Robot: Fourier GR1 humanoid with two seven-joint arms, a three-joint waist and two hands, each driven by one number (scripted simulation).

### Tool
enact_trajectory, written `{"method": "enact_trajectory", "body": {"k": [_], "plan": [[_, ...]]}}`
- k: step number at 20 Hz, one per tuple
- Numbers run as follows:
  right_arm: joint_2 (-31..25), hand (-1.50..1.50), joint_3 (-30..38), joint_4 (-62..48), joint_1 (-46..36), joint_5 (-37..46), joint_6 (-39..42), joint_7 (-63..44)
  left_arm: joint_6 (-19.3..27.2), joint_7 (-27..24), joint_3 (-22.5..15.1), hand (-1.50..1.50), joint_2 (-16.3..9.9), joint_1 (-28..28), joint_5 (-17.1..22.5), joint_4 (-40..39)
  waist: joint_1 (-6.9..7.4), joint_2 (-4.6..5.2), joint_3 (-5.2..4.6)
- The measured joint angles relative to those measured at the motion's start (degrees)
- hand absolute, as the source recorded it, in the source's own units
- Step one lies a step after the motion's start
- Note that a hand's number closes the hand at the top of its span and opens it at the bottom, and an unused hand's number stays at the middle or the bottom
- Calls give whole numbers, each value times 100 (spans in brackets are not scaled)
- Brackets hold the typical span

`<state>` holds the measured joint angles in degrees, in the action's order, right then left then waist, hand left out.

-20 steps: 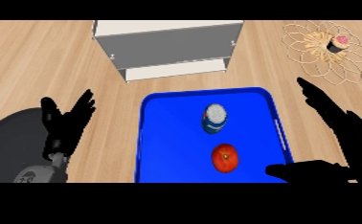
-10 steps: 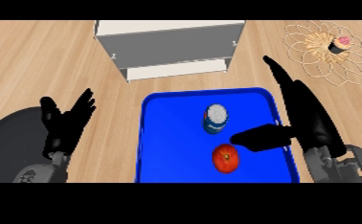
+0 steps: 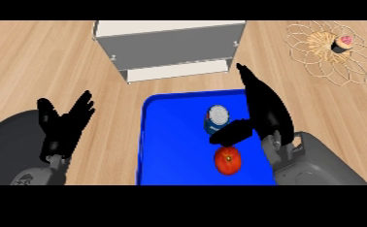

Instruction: Pick the can from the tray and place it in the tiered shelf

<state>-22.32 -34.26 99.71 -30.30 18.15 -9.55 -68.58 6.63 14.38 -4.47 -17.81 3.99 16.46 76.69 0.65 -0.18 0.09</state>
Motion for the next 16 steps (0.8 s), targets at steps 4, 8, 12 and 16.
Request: {"method": "enact_trajectory", "body": {"k": [4,8,12,16], "plan": [[228,-150,-84,-209,12,323,71,-87,-13,27,-2,0,6,-44,-37,58,-33,-10,1],[450,-150,-84,-499,62,631,123,-61,-34,-25,41,0,29,-75,-55,49,-48,-8,2],[762,-150,-141,-588,150,1000,180,-96,-75,-67,84,0,47,-74,-75,-14,-66,-15,10],[1049,-150,-91,-877,287,1293,202,-10,-110,-3,148,0,31,-73,-56,32,-56,-9,9]]}}
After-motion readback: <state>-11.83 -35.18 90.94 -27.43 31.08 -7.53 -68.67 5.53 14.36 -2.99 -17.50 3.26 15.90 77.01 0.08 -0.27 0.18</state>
